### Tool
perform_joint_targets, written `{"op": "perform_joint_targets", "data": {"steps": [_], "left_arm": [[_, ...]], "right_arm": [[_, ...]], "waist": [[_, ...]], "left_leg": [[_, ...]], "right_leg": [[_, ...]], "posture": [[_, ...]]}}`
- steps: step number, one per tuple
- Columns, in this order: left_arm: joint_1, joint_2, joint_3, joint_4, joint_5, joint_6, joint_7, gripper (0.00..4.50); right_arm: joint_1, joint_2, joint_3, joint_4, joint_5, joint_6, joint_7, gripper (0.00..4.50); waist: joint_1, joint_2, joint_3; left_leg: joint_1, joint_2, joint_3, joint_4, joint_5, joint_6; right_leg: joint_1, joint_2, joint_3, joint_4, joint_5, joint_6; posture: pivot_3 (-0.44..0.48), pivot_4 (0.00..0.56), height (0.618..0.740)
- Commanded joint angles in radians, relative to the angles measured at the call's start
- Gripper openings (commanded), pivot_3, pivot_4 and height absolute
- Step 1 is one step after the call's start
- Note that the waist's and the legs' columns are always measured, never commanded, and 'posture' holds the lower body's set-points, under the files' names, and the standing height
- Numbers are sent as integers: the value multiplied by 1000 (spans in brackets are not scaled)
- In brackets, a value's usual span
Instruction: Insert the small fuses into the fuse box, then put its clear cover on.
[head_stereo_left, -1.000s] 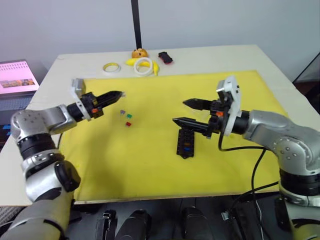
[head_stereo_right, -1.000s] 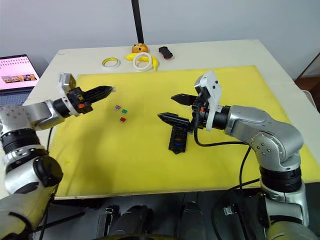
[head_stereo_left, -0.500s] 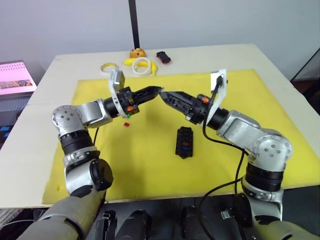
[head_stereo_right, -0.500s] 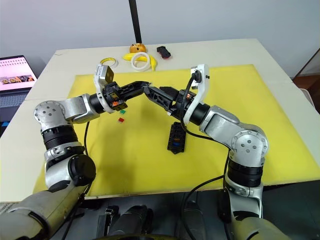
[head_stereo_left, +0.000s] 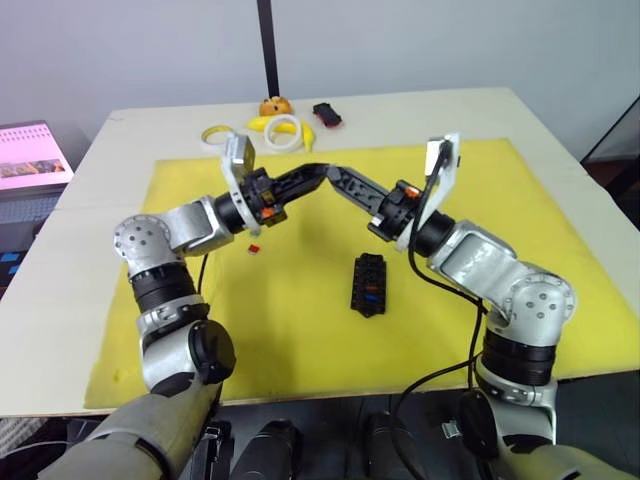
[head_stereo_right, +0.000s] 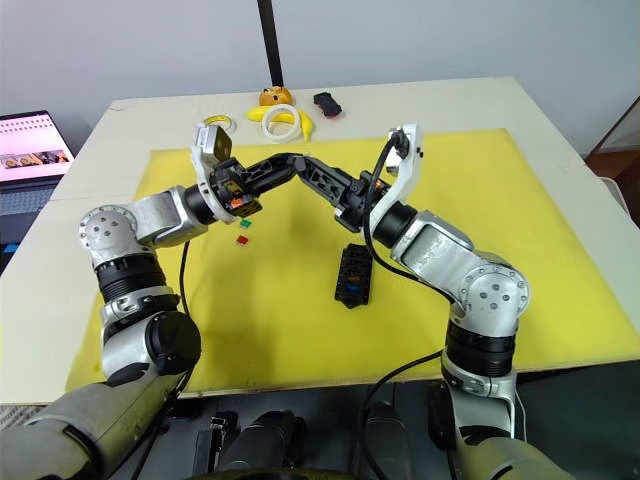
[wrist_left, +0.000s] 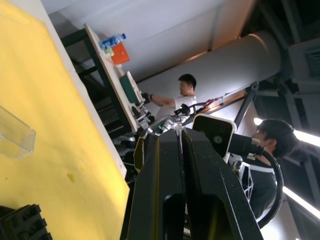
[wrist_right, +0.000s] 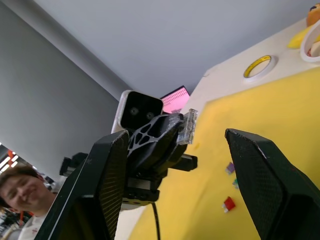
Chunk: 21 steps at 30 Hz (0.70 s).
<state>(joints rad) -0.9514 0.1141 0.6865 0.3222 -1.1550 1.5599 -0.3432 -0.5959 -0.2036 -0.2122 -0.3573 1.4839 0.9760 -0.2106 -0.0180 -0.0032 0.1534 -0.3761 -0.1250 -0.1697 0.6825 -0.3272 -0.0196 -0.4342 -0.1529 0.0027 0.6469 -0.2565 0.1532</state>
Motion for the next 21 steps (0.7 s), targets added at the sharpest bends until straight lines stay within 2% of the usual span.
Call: {"op": "perform_joint_targets", "data": {"steps": [1, 7, 10, 15, 20, 21], "left_arm": [[-6, -2, -7, -3, -44, -16, 11, 0], [1, -22, -11, -17, -85, -31, 55, 0], [2, -29, -13, -22, -110, -34, 86, 0], [14, -30, -26, -24, -151, -40, 126, 0], [34, -24, -53, -35, -182, -50, 147, 0], [41, -11, -66, -41, -178, -50, 141, 311]], "right_arm": [[-9, -13, 5, -12, 58, -33, -16, 3237], [-3, -33, 23, -9, 105, -65, -37, 3237], [-1, -39, 30, -7, 125, -82, -47, 2477], [-2, -50, 35, -8, 146, -109, -55, 102], [-3, -71, 46, -12, 165, -119, -54, 41], [-7, -77, 44, -12, 174, -122, -56, 13]], "waist": [[0, 0, 0], [0, 0, 0], [1, 0, 0], [0, 0, 0], [1, 0, 0], [1, 0, 0]], "left_leg": [[0, 0, 0, 0, 0, 0], [0, 0, 0, 0, 0, 0], [0, 0, 0, 0, 0, 0], [0, 0, 0, 0, 0, 0], [0, 0, 0, 0, 0, 0], [0, 0, 0, 0, 0, 0]], "right_leg": [[0, 0, 0, 0, 0, 0], [0, 0, 0, 0, 0, 0], [0, 0, 0, 0, 0, 0], [0, 0, 0, 0, 0, 0], [0, 0, 1, 0, 0, 0], [0, 0, 1, 0, 0, 0]], "posture": [[0, 150, 740], [0, 150, 740], [0, 150, 740], [0, 150, 740], [0, 150, 740], [0, 150, 740]]}}
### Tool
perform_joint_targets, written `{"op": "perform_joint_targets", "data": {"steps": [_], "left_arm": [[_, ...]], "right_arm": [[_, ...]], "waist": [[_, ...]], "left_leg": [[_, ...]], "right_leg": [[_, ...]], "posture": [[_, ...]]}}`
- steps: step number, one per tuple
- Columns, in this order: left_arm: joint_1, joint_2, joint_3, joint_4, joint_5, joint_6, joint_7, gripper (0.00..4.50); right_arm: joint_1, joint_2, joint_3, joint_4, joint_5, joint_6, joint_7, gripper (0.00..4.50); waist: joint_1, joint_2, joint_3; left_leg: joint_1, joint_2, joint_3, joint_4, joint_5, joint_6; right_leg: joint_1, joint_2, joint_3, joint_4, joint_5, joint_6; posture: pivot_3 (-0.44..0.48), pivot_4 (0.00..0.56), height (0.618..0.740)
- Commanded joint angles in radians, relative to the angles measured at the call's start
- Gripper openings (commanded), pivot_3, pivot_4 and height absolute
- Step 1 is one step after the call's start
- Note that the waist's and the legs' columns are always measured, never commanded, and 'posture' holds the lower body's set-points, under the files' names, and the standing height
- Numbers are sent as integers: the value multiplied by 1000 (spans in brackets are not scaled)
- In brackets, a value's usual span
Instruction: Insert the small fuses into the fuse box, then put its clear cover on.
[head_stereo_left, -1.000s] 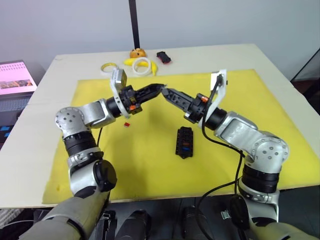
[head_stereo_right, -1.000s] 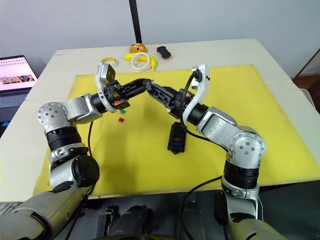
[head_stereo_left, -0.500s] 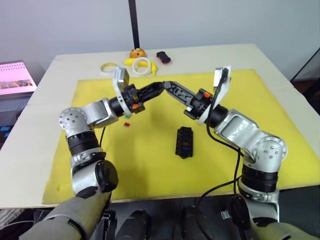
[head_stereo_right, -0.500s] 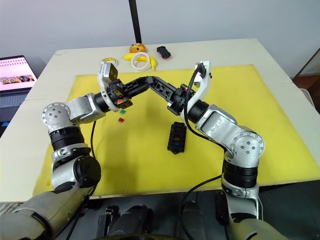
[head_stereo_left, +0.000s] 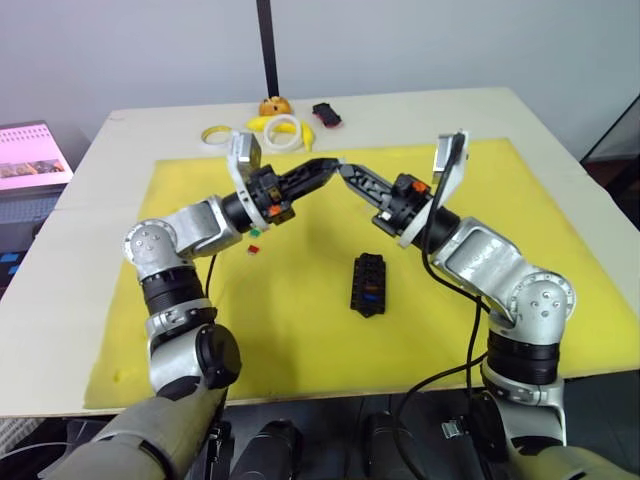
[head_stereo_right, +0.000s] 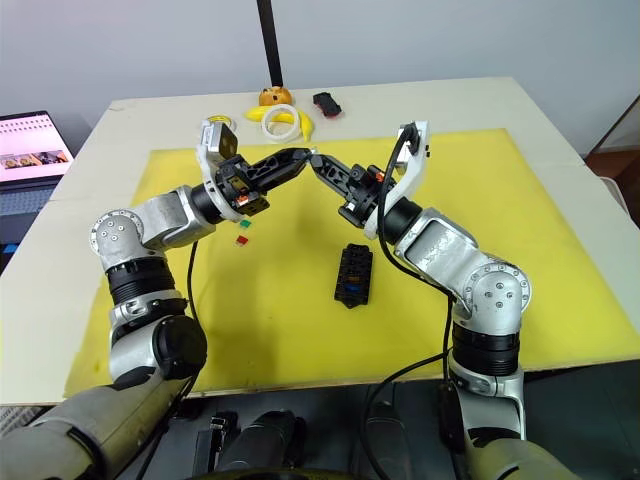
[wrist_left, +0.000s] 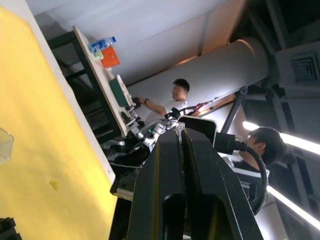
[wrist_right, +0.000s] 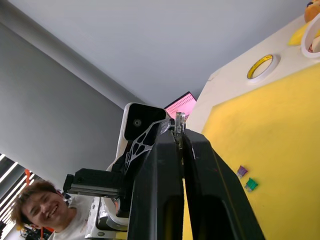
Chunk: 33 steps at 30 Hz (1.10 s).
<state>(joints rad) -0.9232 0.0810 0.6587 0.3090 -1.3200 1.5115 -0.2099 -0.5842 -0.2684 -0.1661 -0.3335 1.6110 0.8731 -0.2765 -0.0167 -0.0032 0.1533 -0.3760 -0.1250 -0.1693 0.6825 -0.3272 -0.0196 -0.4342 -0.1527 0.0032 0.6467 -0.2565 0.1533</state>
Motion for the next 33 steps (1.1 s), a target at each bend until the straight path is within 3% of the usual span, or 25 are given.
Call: {"op": "perform_joint_targets", "data": {"steps": [1, 3, 5, 9, 13, 17, 21, 24, 27, 33], "left_arm": [[19, 37, -52, -32, -8, -1, -1, 649], [35, 98, -95, -47, 9, 12, -49, 1371], [51, 177, -154, -76, 31, 20, -125, 2376], [103, 381, -351, -213, 137, -70, -395, 4283], [184, 582, -646, -405, 348, -336, -766, 4407], [229, 638, -854, -438, 609, -689, -974, 4407], [270, 578, -995, -395, 849, -1018, -1008, 4407], [273, 512, -1033, -331, 951, -1164, -992, 4407], [266, 462, -1020, -290, 982, -1197, -967, 4407], [294, 444, -1023, -295, 1010, -1242, -1009, 4407]], "right_arm": [[-22, -20, -3, -36, 57, -21, 8, 0], [-26, -52, -8, -37, 83, -12, 15, 0], [-29, -101, -14, -36, 116, 1, 26, 0], [-44, -269, -29, -22, 197, 71, 97, 0], [-80, -516, -4, -21, 75, 218, 349, 0], [-78, -707, 117, -75, -272, 179, 692, 0], [-45, -781, 264, -88, -595, 12, 938, 0], [-25, -793, 369, -95, -799, -103, 1054, 0], [-22, -772, 408, -87, -905, -149, 1101, 0], [6, -757, 428, -65, -1060, -234, 1192, 0]], "waist": [[-1, 0, 0], [-2, 0, 0], [-3, 0, 0], [-3, 1, 0], [7, 1, 0], [9, 1, 1], [6, 1, 1], [7, 0, 1], [7, 0, 1], [8, 0, 1]], "left_leg": [[0, 0, 0, 0, 0, 0], [0, 0, 0, 0, 0, 0], [0, 0, 0, 0, 0, 0], [0, 0, 1, -1, 0, 0], [1, 0, 2, -2, 0, 0], [1, 1, 1, -2, 0, 0], [1, 1, 2, -2, -1, 2], [0, 1, 3, -1, -1, 3], [-1, 1, 3, -1, -2, 3], [-1, 1, 2, 0, -2, 3]], "right_leg": [[0, 0, 0, 0, 0, 0], [0, 0, 0, 0, 0, 0], [0, 0, 0, 0, 0, 0], [-1, 1, 1, 0, 0, 0], [0, 0, 1, -5, 0, 0], [6, 2, -1, -14, 0, 0], [6, 2, -2, -15, 0, 0], [6, 1, -2, -15, 0, 0], [5, 1, -2, -15, 0, 1], [5, 0, -2, -15, 0, 1]], "posture": [[0, 150, 740], [0, 150, 740], [0, 150, 740], [0, 150, 740], [0, 150, 740], [0, 150, 740], [0, 150, 740], [0, 150, 740], [0, 150, 740], [0, 150, 740]]}}
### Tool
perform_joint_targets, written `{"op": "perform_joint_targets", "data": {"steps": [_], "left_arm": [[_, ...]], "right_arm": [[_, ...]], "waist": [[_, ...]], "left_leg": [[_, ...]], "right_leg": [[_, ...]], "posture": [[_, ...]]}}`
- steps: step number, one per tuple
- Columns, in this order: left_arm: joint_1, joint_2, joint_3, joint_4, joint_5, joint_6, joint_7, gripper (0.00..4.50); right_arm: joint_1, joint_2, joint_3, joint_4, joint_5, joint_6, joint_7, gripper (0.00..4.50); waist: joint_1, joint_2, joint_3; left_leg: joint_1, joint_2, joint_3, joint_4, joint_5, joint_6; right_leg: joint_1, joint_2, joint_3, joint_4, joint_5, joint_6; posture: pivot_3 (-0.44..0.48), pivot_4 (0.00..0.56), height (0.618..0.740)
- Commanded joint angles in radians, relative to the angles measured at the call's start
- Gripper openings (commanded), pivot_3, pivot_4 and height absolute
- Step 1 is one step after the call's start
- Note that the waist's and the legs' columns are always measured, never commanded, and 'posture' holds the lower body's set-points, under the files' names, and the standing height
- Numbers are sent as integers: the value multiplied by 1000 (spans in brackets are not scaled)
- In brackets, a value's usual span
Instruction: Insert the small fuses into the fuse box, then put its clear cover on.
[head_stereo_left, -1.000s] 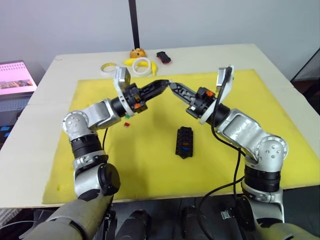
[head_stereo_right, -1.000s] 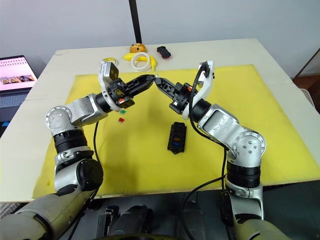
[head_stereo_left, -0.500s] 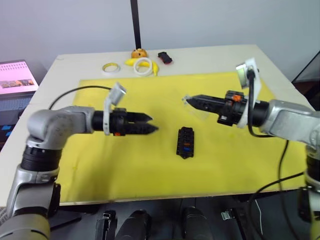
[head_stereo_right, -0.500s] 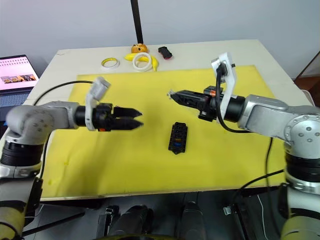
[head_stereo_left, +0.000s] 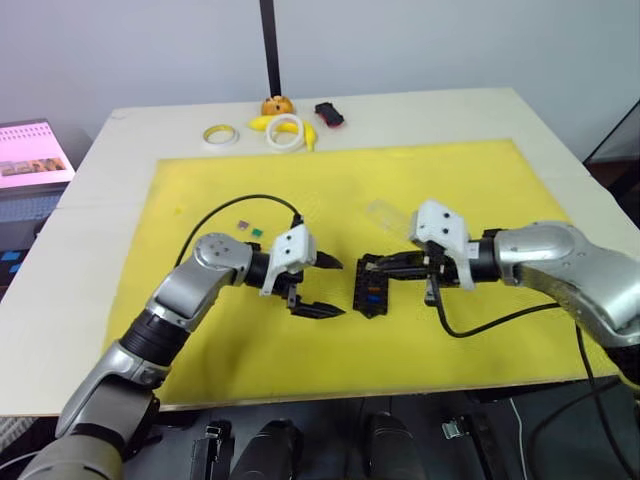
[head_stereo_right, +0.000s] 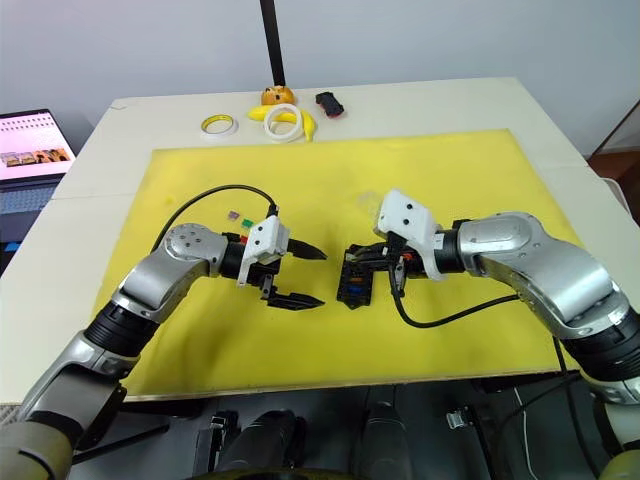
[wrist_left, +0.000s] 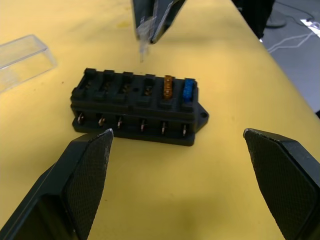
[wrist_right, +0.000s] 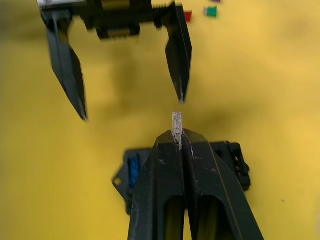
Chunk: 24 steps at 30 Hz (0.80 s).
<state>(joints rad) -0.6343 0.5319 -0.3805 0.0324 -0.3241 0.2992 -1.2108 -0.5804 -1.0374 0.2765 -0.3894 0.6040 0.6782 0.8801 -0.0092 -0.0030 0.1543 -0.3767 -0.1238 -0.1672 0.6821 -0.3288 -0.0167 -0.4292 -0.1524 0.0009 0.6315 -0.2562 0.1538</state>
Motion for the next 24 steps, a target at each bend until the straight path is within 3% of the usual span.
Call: {"op": "perform_joint_targets", "data": {"steps": [1, 13, 24], "left_arm": [[3, -16, 18, -15, 17, -27, 0, 4407], [-46, -72, 36, 32, 44, -28, -8, 4407], [-31, -63, 33, 36, 76, -80, -35, 4407]], "right_arm": [[5, 17, -19, -7, -63, -41, 42, 0], [30, 52, -26, 50, -209, -102, 127, 0], [21, 107, -41, 59, -234, -64, 165, 0]], "waist": [[1, 0, 0], [1, 0, 0], [0, 0, 0]], "left_leg": [[0, 0, 0, 0, 0, 0], [0, 0, 0, 0, 0, 0], [0, 0, -1, 0, 0, 0]], "right_leg": [[0, 0, 0, 0, 0, 0], [0, 0, 0, 0, 0, 0], [0, 0, 0, 0, 0, 0]], "posture": [[0, 150, 740], [0, 150, 740], [0, 150, 740]]}}
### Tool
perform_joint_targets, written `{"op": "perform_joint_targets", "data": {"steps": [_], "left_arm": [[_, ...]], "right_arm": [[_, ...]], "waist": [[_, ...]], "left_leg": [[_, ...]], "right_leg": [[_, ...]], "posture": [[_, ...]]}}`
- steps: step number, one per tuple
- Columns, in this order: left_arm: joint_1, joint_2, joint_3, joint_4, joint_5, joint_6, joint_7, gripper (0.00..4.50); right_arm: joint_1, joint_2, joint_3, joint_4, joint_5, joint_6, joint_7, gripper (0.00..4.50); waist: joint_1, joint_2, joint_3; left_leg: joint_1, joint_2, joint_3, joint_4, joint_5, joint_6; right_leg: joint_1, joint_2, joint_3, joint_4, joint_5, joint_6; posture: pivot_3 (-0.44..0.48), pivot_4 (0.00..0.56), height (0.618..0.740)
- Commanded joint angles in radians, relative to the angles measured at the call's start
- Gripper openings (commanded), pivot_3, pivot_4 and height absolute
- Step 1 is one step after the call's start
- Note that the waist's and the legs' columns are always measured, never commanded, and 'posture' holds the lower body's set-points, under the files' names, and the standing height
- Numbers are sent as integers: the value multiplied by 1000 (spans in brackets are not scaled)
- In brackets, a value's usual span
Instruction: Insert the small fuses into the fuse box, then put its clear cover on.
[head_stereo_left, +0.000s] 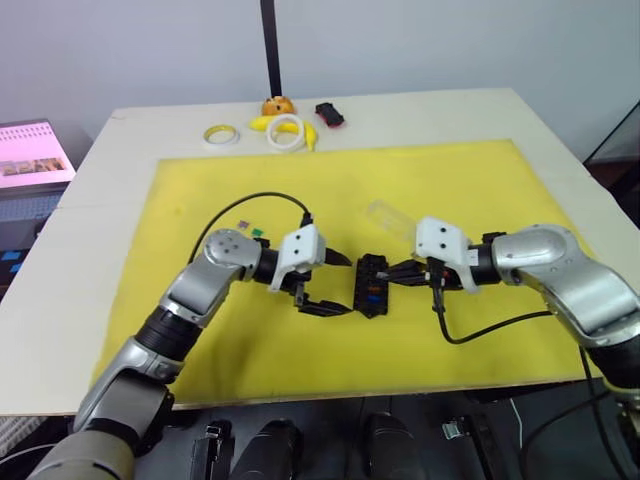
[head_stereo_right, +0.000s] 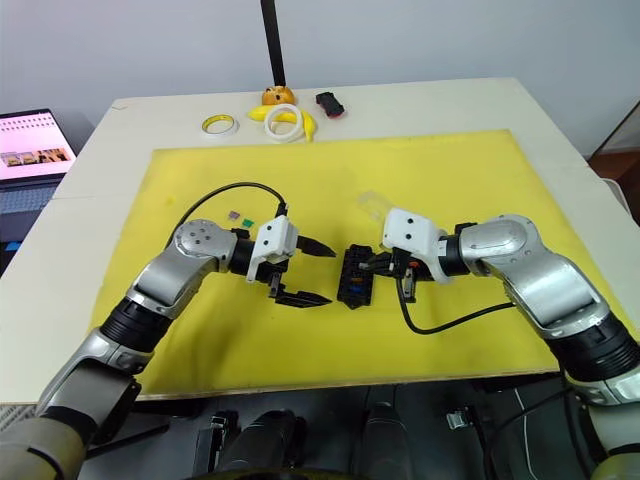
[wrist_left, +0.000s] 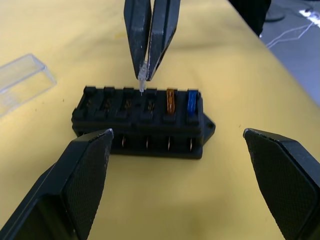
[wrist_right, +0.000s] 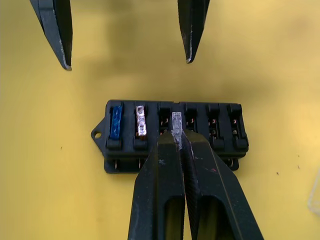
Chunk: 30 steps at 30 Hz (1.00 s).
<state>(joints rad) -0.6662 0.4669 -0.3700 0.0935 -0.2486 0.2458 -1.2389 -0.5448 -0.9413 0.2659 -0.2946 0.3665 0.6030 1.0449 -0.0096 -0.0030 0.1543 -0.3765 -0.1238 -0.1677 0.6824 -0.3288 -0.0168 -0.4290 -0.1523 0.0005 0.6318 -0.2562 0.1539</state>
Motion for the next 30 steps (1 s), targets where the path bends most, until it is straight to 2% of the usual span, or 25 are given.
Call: {"op": "perform_joint_targets", "data": {"steps": [1, 30], "left_arm": [[3, 1, 21, -30, 2, -25, -5, 4407], [-18, -23, 14, -13, 32, -25, -1, 4407]], "right_arm": [[-11, 13, -31, -41, 0, 12, 2, 0], [-28, 41, -14, -38, -74, 19, 48, 0]], "waist": [[1, 0, 0], [1, 0, 0]], "left_leg": [[0, 0, 0, 0, 0, 0], [0, 0, 0, 0, 0, 0]], "right_leg": [[0, 0, 0, 0, 0, 0], [0, 0, 0, 0, 0, 0]], "posture": [[0, 150, 740], [0, 150, 740]]}}
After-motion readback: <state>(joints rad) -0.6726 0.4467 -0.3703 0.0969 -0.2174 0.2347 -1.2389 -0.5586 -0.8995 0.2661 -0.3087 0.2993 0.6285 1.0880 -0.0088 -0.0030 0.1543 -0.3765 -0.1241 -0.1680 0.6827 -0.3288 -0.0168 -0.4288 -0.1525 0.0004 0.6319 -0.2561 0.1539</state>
